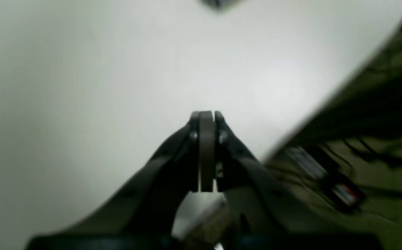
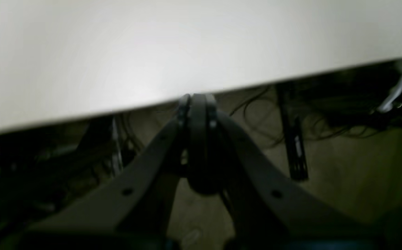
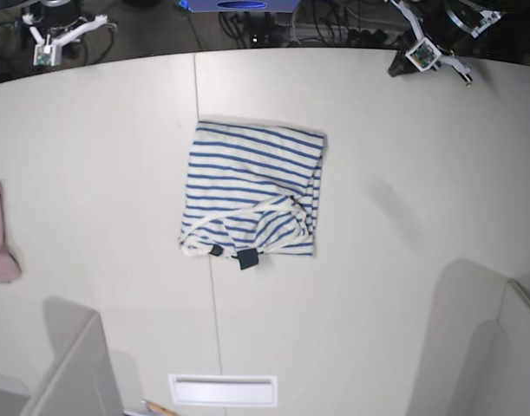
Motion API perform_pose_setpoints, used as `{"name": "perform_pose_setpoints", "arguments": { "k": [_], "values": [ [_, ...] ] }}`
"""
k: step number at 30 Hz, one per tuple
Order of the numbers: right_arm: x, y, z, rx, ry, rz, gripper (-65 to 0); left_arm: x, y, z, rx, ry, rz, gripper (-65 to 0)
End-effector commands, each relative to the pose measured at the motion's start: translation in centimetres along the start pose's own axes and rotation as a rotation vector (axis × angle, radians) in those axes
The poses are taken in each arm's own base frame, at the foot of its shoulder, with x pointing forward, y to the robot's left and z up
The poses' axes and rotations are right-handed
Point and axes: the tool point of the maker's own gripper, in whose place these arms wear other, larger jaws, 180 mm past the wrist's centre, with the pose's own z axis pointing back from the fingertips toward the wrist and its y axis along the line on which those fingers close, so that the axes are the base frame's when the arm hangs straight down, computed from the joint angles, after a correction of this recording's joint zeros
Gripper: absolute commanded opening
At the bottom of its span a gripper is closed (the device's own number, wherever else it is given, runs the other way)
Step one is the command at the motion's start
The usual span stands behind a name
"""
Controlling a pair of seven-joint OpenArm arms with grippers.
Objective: Fold the T-shirt properly
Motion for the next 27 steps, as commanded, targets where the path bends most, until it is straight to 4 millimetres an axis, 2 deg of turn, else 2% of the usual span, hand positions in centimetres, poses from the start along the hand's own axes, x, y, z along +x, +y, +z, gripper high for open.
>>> {"name": "perform_pose_setpoints", "arguments": {
  "k": [1, 2, 7, 11, 14, 16, 20, 24, 27],
  "values": [
    [0.1, -0.3, 0.7, -0.003, 0.006, 0.026, -65.0, 0.2, -0.7, 0.7, -0.002, -0.012, 0.005, -65.0],
    [-1.3, 0.2, 1.2, 0.013, 0.058, 0.033, -65.0, -1.0, -1.4, 1.0, -0.012, 0.024, 0.012, -65.0],
    [-9.7, 3.5, 3.4, 0.124, 0.371, 0.054, -65.0, -9.2, -5.9, 2.9, -0.078, 0.251, 0.109, -65.0],
    [-15.0, 5.9, 3.8, 0.252, 0.531, 0.134, -65.0, -15.0, -8.9, 3.0, -0.072, 0.363, 0.288, -65.0],
    [-19.6, 8.3, 4.1, 0.352, 0.652, 0.184, -65.0, -18.7, -10.8, 2.8, -0.058, 0.361, 0.434, -65.0],
    [-22.5, 9.3, 4.2, 0.407, 0.733, 0.23, -65.0, -20.5, -12.2, 2.9, -0.03, 0.323, 0.54, -65.0],
    [-26.6, 10.5, 4.2, 0.471, 0.803, 0.281, -65.0, -23.5, -13.7, 2.6, 0.05, 0.282, 0.721, -65.0],
    [-29.5, 11.0, 4.0, 0.508, 0.861, 0.34, -65.0, -26.2, -14.6, 2.5, 0.162, 0.31, 0.827, -65.0],
    [-31.0, 10.9, 3.3, 0.516, 0.896, 0.373, -65.0, -26.4, -15.4, 1.8, 0.171, 0.308, 0.844, -65.0]
  ]
}}
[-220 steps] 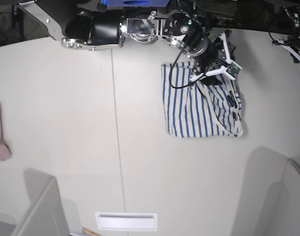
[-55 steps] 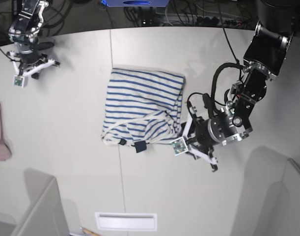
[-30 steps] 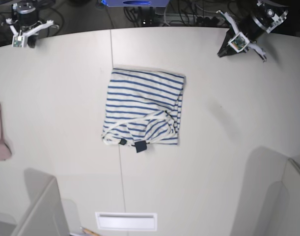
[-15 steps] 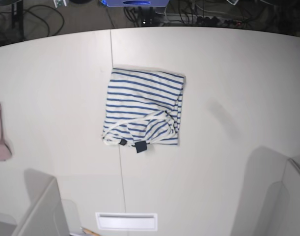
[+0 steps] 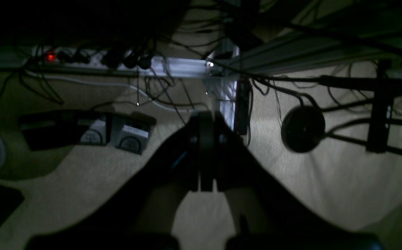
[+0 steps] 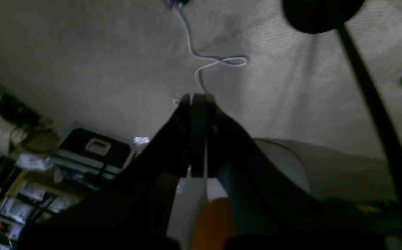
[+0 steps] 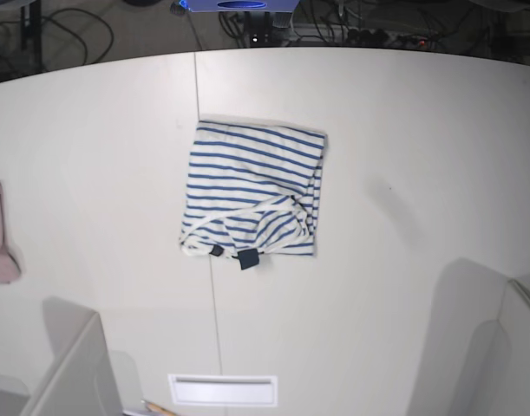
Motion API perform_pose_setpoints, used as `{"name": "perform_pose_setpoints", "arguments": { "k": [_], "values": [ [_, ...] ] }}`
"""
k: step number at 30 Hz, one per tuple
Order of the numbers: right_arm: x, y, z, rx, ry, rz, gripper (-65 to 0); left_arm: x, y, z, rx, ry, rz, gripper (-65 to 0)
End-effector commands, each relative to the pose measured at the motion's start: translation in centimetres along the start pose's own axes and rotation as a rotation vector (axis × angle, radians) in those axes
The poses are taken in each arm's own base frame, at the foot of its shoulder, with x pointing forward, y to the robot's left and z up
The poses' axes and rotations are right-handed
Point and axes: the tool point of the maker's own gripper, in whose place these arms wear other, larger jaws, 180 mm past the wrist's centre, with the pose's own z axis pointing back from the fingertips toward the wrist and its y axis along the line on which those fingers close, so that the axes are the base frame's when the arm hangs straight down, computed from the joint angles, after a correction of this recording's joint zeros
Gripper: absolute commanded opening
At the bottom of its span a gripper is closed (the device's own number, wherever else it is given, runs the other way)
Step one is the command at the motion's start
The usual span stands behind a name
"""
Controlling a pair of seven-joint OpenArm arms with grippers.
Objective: Fold the T-shirt properly
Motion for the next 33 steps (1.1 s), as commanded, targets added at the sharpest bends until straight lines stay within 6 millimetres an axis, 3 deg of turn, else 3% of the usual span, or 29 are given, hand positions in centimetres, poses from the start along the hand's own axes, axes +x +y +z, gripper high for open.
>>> {"name": "perform_pose_setpoints", "arguments": {
  "k": [1, 6, 10, 13, 17, 19, 26, 33],
  "values": [
    [-1.3, -0.1, -0.2, 0.001, 0.04, 0.011, -65.0, -0.9, 0.1, 0.7, -0.005, 0.026, -0.014, -65.0],
    [-0.7, 0.4, -2.4, 0.013, 0.054, 0.042, -65.0, -1.0, -0.2, -2.0, -0.028, 0.15, -0.177, -65.0],
    [0.6, -0.8, -4.3, -0.015, 0.048, -0.019, -65.0, -0.7, -0.2, -4.2, -0.027, 0.251, -0.199, -65.0],
    [2.8, -1.2, -5.2, -0.038, -0.024, -0.113, -65.0, 0.5, -1.7, -6.1, -0.043, 0.241, -0.19, -65.0],
    [6.2, -1.6, -5.2, -0.055, -0.169, -0.218, -65.0, 1.8, -1.7, -7.8, 0.007, 0.238, -0.249, -65.0],
    [8.2, -0.5, -5.3, -0.038, -0.213, -0.256, -65.0, 2.9, -1.8, -8.7, 0.027, 0.215, -0.266, -65.0],
    [10.9, 0.9, -5.4, -0.01, -0.238, -0.27, -65.0, 2.9, -1.6, -8.6, 0.033, 0.212, -0.27, -65.0],
    [11.5, 0.4, -5.3, -0.016, -0.248, -0.266, -65.0, 3.4, -1.6, -8.9, 0.039, 0.195, -0.261, -65.0]
  ]
}}
